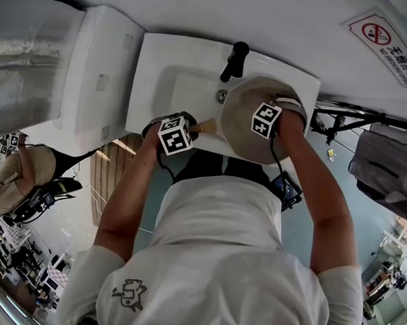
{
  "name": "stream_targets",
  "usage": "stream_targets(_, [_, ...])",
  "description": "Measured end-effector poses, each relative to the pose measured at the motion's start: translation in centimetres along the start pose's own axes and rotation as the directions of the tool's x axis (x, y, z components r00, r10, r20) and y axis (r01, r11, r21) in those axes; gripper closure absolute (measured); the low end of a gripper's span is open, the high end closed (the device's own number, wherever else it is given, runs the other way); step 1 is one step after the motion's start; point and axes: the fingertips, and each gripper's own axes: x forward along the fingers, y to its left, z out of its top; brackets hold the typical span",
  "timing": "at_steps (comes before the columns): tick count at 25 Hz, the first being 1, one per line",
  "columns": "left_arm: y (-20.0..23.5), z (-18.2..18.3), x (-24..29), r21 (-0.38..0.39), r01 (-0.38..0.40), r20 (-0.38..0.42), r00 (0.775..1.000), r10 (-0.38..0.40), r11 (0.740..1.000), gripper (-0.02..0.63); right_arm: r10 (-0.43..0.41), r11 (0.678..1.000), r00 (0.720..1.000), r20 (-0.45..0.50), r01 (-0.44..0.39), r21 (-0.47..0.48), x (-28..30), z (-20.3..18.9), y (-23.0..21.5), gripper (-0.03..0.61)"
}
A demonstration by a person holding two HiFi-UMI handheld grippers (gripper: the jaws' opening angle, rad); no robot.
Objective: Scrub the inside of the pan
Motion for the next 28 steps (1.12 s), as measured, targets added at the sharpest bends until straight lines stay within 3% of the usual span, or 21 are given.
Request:
stream_targets(4, [0.0, -0.2, 0.5, -0.002, -0.002, -0.004, 1.000, 0.002, 1.000, 0.459, -0.045, 0.999, 0.993, 0.108, 0.046, -0.002, -0.3, 4.0, -0.5, 0.515])
stream_targets(9, [0.3, -0.6, 1.2, -0.007, -0.007, -0.003, 1.000, 0.007, 1.000, 0.459, -0.033, 0.999, 0.976, 0.213, 0.037, -0.011, -1.1, 7.9, 0.1, 0.515])
stream_targets(28, [0.6, -0.8, 1.5, -0.053, 0.007, 0.004, 1.000, -0.006, 0.999, 0.453, -0.060, 0.996, 0.959, 0.277, 0.038, 0.085, -3.4, 8.5, -0.6, 0.515])
